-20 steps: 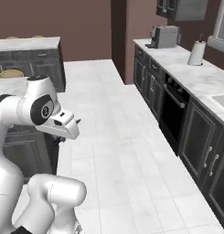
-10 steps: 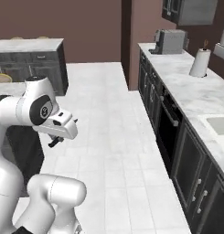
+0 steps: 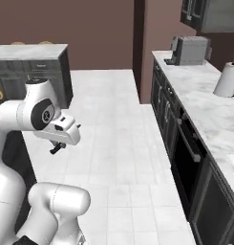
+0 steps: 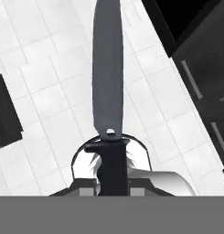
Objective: Retrieve the butter from the fridge and place it on a plate on the dining table. Then retrieve the butter knife by the fridge and place it near the plate.
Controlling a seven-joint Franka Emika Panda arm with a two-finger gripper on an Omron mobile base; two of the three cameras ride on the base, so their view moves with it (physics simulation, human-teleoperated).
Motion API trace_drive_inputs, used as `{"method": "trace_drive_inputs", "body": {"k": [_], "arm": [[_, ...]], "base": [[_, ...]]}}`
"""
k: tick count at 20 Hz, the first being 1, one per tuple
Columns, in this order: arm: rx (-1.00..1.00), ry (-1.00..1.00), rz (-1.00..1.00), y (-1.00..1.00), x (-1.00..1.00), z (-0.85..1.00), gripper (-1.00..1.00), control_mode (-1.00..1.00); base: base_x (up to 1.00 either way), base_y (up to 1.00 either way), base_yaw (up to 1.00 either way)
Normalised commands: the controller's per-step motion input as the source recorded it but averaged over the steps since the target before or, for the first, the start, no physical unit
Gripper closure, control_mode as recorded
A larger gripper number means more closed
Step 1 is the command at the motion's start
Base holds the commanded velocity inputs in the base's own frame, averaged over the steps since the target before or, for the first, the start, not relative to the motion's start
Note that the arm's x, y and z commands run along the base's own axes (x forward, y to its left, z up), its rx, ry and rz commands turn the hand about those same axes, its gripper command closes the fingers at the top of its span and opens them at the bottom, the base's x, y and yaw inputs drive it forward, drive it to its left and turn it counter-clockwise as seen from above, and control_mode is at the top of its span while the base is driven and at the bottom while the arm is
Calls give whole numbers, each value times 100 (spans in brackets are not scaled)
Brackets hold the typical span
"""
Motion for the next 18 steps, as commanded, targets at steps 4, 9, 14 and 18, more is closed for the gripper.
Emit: {"method": "trace_drive_inputs", "body": {"k": [4, 9, 14, 18], "arm": [[0, 0, 0, 0, 0, 0, 100, 100], [0, 0, 0, 0, 0, 0, 100, 100], [0, 0, 0, 0, 0, 0, 100, 100], [0, 0, 0, 0, 0, 0, 100, 100]], "base": [[100, 0, 2], [100, 1, 4], [100, 0, 7], [100, 0, 11]]}}
